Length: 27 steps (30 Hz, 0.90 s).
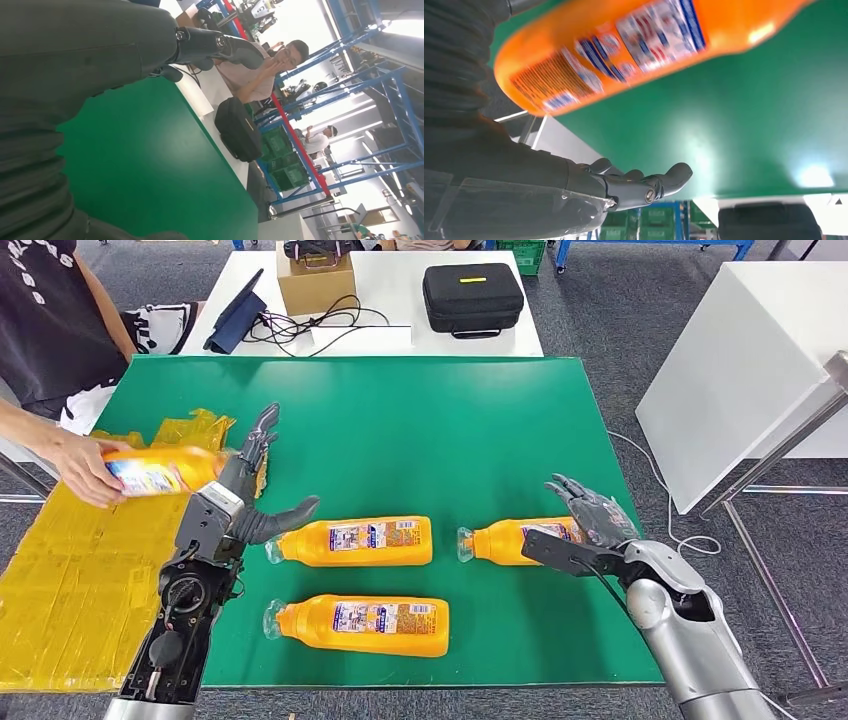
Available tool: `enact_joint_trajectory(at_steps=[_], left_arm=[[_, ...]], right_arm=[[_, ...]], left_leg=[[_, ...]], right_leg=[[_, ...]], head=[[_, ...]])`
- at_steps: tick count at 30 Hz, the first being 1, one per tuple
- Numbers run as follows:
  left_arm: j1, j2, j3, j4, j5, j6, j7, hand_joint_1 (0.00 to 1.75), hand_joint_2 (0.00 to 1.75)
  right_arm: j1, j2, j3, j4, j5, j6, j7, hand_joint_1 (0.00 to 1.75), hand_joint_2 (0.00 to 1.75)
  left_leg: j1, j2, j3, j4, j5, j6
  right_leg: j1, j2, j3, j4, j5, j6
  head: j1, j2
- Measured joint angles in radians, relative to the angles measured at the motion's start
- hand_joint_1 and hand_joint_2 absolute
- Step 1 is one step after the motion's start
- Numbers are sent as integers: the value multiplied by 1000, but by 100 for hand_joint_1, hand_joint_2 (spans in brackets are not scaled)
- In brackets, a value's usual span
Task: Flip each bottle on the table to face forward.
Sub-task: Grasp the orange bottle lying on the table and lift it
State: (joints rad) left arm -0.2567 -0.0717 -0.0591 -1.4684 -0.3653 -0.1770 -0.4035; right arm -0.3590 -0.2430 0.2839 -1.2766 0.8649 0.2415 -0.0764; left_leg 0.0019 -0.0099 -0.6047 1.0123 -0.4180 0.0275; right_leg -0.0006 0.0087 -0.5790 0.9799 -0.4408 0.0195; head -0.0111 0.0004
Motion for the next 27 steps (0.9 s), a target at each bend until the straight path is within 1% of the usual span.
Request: enact_joint_trajectory(at_steps=[6, 15, 20, 27], left_arm=[[-15, 4, 0, 27, -2, 3, 3, 0, 175], [-28, 8, -2, 65, -17, 18, 8, 0, 175], [-29, 8, -3, 77, -21, 19, 8, 0, 175], [-39, 8, -11, 93, -22, 17, 8, 0, 175]], right_arm=[[81, -43, -17, -45, -26, 6, -21, 0, 175], [189, -59, -85, -99, 7, -3, -5, 0, 175], [204, -59, -106, -107, 18, -9, 2, 0, 175], [197, -58, -124, -105, 60, -26, 27, 0, 175]], left_leg=[[0, 0, 0, 0, 0, 0], [0, 1, 0, 0, 0, 0], [0, 1, 0, 0, 0, 0], [0, 1, 0, 0, 0, 0]], right_leg=[[0, 0, 0, 0, 0, 0], [0, 0, 0, 0, 0, 0], [0, 0, 0, 0, 0, 0], [0, 0, 0, 0, 0, 0]], head=[[0, 0], [0, 0], [0, 0], [0, 0]])
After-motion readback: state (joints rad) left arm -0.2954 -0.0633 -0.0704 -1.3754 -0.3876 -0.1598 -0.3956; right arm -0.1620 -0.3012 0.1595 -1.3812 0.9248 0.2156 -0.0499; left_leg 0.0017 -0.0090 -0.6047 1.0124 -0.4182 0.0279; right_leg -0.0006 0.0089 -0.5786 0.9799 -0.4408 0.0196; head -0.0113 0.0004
